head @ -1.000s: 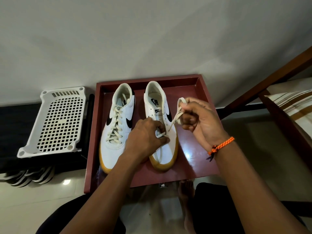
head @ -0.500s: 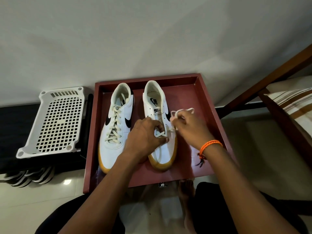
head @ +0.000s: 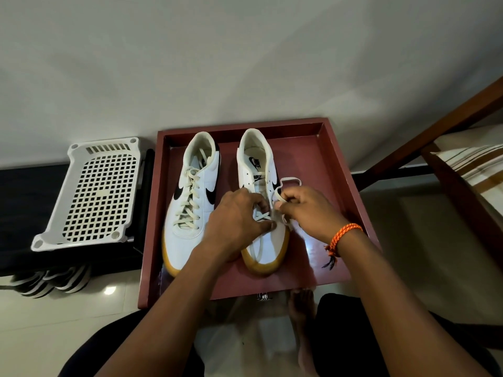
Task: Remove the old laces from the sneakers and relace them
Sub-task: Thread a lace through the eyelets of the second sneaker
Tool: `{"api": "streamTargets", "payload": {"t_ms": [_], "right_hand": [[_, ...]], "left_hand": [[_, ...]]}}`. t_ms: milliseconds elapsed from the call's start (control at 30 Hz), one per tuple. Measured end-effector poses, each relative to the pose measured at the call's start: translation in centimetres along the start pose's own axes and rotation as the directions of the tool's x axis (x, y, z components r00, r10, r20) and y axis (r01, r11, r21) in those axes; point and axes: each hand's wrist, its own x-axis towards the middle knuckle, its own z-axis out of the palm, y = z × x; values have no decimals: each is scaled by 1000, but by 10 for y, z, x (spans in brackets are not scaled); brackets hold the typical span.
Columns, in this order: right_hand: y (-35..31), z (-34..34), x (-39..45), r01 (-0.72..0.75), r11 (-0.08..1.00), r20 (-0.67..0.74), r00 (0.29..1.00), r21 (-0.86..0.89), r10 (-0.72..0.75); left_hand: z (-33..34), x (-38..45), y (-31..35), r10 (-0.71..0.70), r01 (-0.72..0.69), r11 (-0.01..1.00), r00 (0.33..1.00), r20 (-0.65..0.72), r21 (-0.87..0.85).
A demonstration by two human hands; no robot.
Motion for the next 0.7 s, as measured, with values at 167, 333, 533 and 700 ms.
{"api": "streamTargets", "payload": {"t_ms": [167,333,533,700], "right_hand": [[-6,-18,3,55,916,-248,967,399,50],[12,-34,5,-86,982,-563,809,169,168],[9,-17,-6,-327,908,-352,908,-261,226],[-8,-9,-2,-29,998,-381,925,-58,4]], "left_hand": [[-6,-3,0,5,-6,997,1000,-20,-76],[-17,-4,-2,-7,12,989,1000,30,-150],[-29,-6,-15,-101,121,986,982,158,-118],[-39,-6,-22,-136,149,986,979,154,-77]]}}
